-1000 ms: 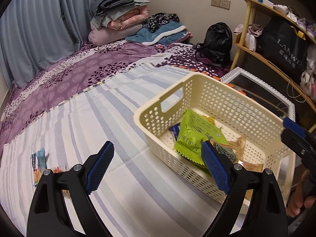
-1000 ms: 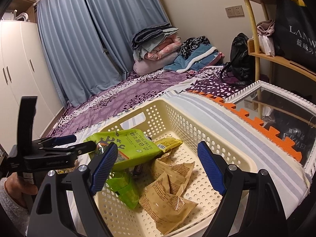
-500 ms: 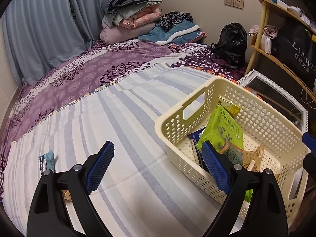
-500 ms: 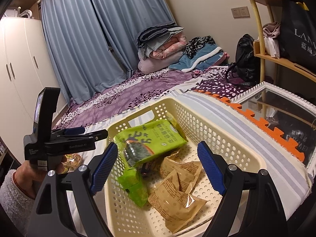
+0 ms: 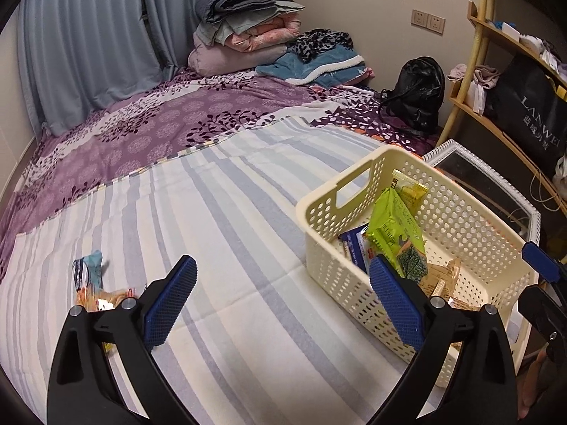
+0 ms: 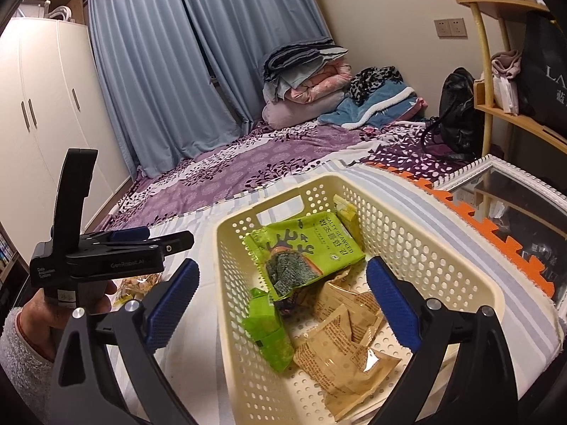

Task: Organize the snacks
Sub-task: 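Move both grippers back toward the remaining snack packs on the sheet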

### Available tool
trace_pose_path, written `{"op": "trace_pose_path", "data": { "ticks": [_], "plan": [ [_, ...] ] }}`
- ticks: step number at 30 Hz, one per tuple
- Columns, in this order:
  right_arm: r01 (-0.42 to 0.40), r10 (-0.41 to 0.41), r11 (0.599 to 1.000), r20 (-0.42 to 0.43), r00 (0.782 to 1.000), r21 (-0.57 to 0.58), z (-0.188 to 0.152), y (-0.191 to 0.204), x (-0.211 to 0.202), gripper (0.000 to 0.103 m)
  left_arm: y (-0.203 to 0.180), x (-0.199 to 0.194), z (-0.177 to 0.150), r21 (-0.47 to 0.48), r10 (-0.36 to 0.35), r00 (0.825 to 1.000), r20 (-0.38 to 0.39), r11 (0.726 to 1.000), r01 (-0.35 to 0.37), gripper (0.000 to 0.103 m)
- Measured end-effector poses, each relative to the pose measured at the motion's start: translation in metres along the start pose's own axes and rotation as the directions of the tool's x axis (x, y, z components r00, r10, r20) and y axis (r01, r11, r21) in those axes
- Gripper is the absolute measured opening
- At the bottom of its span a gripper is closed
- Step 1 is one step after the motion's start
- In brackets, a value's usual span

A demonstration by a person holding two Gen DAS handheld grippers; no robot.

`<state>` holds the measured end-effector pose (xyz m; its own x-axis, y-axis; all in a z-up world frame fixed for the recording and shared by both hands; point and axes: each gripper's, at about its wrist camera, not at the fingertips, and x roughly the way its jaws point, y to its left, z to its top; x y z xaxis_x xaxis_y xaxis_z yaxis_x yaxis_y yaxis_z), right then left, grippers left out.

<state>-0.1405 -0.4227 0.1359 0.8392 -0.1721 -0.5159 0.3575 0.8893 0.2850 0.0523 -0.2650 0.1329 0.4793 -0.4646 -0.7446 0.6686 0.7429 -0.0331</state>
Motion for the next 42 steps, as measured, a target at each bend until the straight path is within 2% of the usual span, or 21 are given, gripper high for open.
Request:
{"op": "trace_pose_path", "data": {
  "ticks": [3, 16, 26, 30, 32, 42],
  "plan": [
    [-0.011, 0.01, 1.0, -0.011, 1.0, -0.011, 0.0, 0.009, 0.003, 0.098, 0.011, -0.002, -0.004, -0.022, 0.012, 1.0, -0.002, 1.0, -0.012, 0.099],
    [-0.057, 0.052, 0.996, -0.068, 0.996, -0.072, -0.003, 0.047, 0.02, 0.098, 0.081, -0.022, -0.035, -0.171, 0.066, 0.998, -0.005, 0.983, -0.066, 0.099],
    [-0.113, 0.095, 0.984, -0.127, 0.987, -0.141, -0.015, 0.085, 0.037, 0.098, 0.147, -0.037, -0.068, -0.304, 0.148, 0.989, -0.028, 0.941, -0.15, 0.099],
    [-0.139, 0.109, 0.974, -0.167, 0.98, -0.18, -0.022, 0.104, 0.05, 0.098, 0.167, -0.039, -0.086, -0.307, 0.236, 0.97, -0.057, 0.921, -0.242, 0.099],
    [-0.148, 0.11, 0.969, -0.19, 0.976, -0.2, -0.025, 0.114, 0.058, 0.098, 0.176, -0.039, -0.093, -0.307, 0.257, 0.964, -0.071, 0.914, -0.266, 0.099],
    [-0.211, 0.124, 0.927, -0.278, 0.953, -0.309, -0.044, 0.163, 0.111, 0.098, 0.217, -0.038, -0.129, -0.378, 0.264, 0.957, -0.118, 0.879, -0.289, 0.099]
  ]
}}
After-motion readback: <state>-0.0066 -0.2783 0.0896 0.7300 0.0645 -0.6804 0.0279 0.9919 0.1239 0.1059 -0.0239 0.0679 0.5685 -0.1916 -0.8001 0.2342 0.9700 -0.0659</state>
